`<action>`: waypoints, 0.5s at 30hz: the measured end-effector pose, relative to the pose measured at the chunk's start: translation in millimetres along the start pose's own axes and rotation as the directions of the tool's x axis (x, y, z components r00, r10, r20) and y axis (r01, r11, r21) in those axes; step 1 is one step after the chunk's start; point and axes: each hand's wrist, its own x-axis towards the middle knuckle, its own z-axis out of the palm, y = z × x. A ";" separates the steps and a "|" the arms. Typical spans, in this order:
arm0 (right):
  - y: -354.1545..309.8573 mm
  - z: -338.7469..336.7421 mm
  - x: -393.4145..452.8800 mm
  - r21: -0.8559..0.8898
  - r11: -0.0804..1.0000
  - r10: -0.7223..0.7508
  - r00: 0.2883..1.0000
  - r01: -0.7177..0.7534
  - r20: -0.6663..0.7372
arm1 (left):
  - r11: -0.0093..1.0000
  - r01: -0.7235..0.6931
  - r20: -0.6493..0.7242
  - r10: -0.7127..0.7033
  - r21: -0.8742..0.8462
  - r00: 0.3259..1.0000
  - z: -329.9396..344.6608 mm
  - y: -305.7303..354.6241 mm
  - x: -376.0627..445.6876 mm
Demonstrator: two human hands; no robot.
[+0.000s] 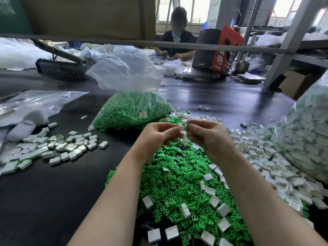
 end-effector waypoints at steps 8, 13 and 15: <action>2.3 2.3 -1.4 0.030 0.999 0.015 1.000 -0.015 -0.011 | 1.000 0.015 0.007 -0.015 -0.007 1.000 2.9 0.7 0.4; 6.4 3.8 -0.8 0.059 0.998 0.012 1.000 -0.011 -0.018 | 0.999 0.021 0.009 -0.021 -0.040 1.000 4.0 0.6 0.2; 8.5 4.6 -0.1 0.036 0.999 -0.005 1.000 0.006 -0.024 | 0.998 0.026 0.004 -0.026 -0.055 1.000 4.9 1.0 -0.3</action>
